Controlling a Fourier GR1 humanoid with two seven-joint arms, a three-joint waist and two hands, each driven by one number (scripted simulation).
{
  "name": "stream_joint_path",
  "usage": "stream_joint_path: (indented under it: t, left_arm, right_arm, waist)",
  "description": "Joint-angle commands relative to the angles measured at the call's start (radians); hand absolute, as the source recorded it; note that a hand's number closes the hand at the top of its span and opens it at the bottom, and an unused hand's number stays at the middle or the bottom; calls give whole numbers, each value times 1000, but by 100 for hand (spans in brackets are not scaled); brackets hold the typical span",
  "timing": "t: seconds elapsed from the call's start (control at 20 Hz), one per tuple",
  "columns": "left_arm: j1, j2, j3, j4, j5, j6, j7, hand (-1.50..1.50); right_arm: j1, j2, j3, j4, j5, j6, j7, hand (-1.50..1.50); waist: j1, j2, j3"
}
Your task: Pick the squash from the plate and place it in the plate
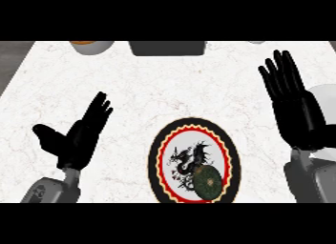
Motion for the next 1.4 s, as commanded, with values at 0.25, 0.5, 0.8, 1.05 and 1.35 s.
stream_joint_path:
  t: [0.25, 0.5, 0.8, 1.05, 1.35]
  left_arm:
    - [-128, 196, 43, 24, -216, 72, 4, 0]
    - [-99, 186, 29, 54, -207, 49, -8, 0]
    - [-102, 163, 20, 66, -228, 61, -10, 0]
    - [-75, 169, 28, 81, -242, 65, -28, 0]
    - [-72, 178, 49, 69, -233, 63, -19, 0]
  right_arm:
    - [-37, 195, 124, 80, 308, -542, 108, -150]
    - [78, 52, 295, 238, 683, -568, 248, -150]
    - [159, 196, 578, 330, 1000, -883, 378, -150]
    - [202, 198, 618, 280, 1354, -875, 607, -150]
    - [225, 199, 592, 74, 1567, -488, 908, -150]
  waist:
    - [-10, -6, -43]
    - [-26, 0, -50]
    - [-23, -3, -44]
    - [-50, -13, -47]
    - [-65, -18, -48]
